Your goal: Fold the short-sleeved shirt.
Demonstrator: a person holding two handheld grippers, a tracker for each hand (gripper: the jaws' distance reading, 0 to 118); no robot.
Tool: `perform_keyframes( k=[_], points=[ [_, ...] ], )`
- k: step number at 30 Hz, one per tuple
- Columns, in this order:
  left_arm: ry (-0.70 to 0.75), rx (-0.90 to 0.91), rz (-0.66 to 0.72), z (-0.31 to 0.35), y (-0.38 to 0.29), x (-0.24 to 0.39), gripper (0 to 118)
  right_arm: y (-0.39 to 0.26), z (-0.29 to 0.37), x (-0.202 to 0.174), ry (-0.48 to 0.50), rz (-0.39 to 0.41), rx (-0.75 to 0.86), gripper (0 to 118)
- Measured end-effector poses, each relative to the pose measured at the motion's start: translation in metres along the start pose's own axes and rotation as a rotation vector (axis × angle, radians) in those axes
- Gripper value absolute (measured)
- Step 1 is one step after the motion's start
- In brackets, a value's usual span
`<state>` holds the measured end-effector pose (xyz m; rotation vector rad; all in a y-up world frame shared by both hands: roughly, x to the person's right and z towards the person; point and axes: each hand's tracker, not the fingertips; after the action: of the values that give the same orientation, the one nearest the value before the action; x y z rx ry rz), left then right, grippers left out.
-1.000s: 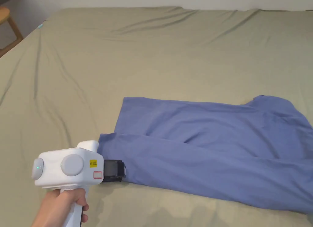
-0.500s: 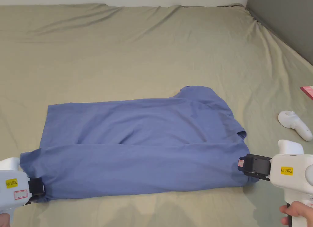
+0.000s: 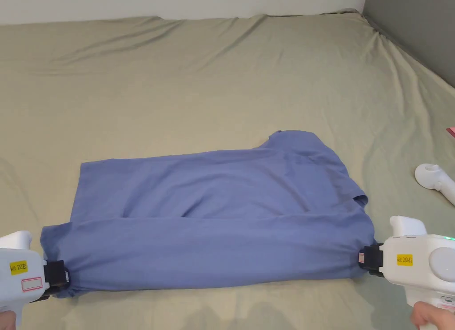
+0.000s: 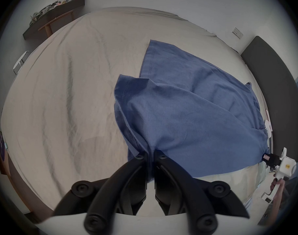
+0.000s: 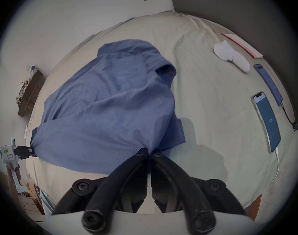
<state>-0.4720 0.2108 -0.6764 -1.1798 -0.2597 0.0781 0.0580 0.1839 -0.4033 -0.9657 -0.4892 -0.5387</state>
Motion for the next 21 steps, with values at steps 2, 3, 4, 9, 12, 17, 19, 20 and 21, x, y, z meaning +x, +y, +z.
perform_keyframes(
  k=[2,3,4,9,12,17,19,20,21],
  points=[
    [-0.016,-0.006,-0.004,0.003,0.006,-0.006,6,0.003,0.015,0.004,0.014,-0.008,0.011,1],
    [-0.016,-0.004,-0.012,0.007,0.005,-0.005,6,0.003,0.020,0.005,0.023,-0.007,0.013,1],
    [-0.013,-0.004,-0.043,0.010,0.004,-0.003,6,0.002,0.025,0.006,0.026,-0.003,0.016,1],
    [-0.015,0.001,-0.064,0.016,0.002,-0.020,6,-0.007,0.042,0.004,0.028,0.014,0.027,1],
    [-0.014,-0.005,-0.056,0.022,-0.008,-0.030,6,-0.018,0.047,0.004,0.019,0.027,0.021,1],
    [-0.014,-0.026,-0.054,0.040,-0.049,-0.037,6,-0.048,0.064,0.007,0.013,0.036,-0.012,1],
    [-0.006,-0.041,-0.065,0.048,-0.067,-0.042,6,-0.063,0.073,0.010,0.012,0.047,-0.029,1],
    [-0.002,-0.051,-0.068,0.051,-0.076,-0.046,6,-0.072,0.077,0.013,0.007,0.046,-0.039,1],
    [-0.002,-0.075,-0.070,0.057,-0.085,-0.045,6,-0.081,0.080,0.015,0.006,0.045,-0.058,1]
  ],
)
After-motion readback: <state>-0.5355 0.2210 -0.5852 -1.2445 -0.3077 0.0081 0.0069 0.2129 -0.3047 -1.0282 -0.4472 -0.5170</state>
